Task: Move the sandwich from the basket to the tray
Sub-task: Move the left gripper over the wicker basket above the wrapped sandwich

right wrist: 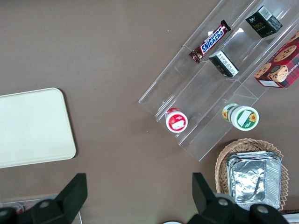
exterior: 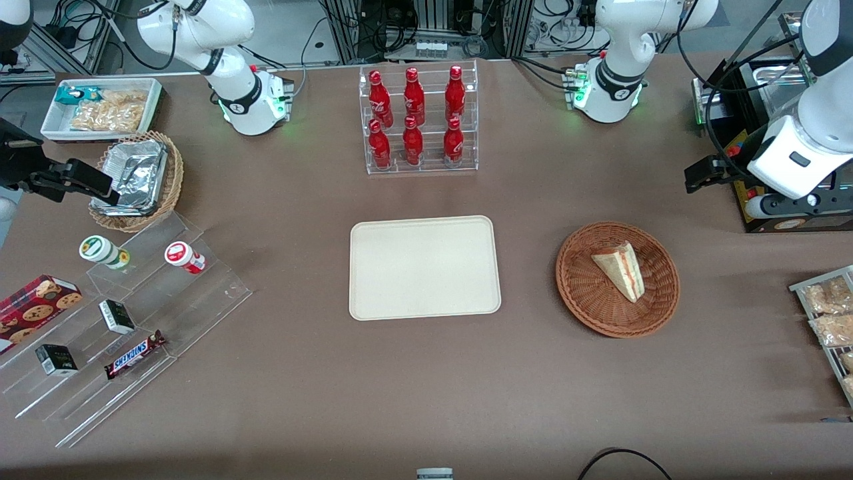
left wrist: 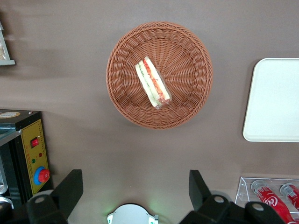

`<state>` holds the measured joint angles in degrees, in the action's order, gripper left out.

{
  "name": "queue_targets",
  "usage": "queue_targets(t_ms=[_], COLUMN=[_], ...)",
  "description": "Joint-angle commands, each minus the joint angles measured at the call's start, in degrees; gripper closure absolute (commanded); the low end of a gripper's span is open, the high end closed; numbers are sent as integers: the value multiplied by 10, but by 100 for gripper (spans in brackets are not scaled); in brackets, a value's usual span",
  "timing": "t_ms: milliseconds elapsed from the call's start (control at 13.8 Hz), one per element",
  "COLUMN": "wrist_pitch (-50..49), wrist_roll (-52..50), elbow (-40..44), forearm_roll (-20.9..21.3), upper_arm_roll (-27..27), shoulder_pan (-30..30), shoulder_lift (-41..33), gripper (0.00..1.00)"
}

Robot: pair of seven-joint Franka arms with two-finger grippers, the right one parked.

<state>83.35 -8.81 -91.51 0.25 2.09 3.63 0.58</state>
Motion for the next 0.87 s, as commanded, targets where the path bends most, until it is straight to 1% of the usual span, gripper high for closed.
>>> queue_targets(t_ms=[0,217,435,652,797], wrist_pitch=[0,-1,8,67,126], wrist_roll=[-2,0,4,5,5], elbow=[-2,-7,-38,-111,-155], forearm_roll=[8,7,4,5,6], upper_arm_roll=[3,2,2,4,5], shoulder_pan=[-2,-3,-2,3,4], shoulder_lift=[-7,-3,0,-5,-2], gripper=[0,0,0,0,0])
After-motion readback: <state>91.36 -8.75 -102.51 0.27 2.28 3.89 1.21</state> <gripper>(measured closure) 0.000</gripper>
